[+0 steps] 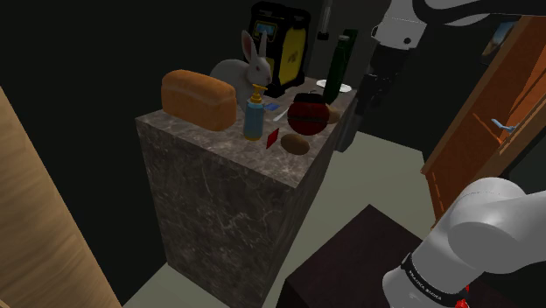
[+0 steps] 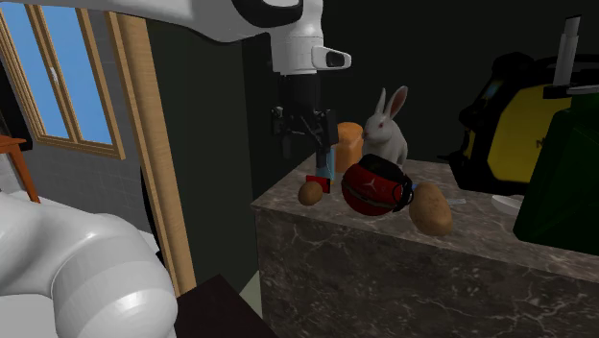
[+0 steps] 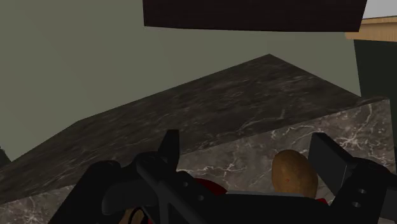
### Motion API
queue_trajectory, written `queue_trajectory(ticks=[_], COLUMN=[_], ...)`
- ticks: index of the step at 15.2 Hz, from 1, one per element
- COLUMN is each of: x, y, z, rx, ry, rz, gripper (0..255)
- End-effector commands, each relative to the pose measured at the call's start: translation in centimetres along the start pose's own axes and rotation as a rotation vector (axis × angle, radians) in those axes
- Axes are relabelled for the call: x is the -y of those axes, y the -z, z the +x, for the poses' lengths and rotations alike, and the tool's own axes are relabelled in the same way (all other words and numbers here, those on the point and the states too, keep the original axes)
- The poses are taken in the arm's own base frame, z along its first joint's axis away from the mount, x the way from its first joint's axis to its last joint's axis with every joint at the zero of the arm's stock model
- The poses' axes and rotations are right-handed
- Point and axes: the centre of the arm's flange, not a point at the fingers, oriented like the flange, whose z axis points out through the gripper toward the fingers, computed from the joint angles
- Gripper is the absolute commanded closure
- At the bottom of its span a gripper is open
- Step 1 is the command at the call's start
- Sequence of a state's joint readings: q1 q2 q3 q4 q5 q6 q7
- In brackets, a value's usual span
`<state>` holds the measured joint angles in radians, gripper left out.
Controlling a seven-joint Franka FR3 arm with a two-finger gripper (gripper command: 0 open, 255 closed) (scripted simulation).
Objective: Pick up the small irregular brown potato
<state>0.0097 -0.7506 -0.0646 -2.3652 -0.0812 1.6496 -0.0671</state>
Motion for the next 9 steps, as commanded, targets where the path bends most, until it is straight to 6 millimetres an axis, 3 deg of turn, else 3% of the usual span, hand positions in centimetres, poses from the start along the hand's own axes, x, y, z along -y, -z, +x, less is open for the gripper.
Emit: queue_trajectory(ticks=[1,9], x=[0.0,4.5], y=[0.0,-5.7], z=[0.0,8.2], rx=[0.000,0.062], ry=[0.000,-0.057], rz=[0.000,0.045], gripper=[0,0])
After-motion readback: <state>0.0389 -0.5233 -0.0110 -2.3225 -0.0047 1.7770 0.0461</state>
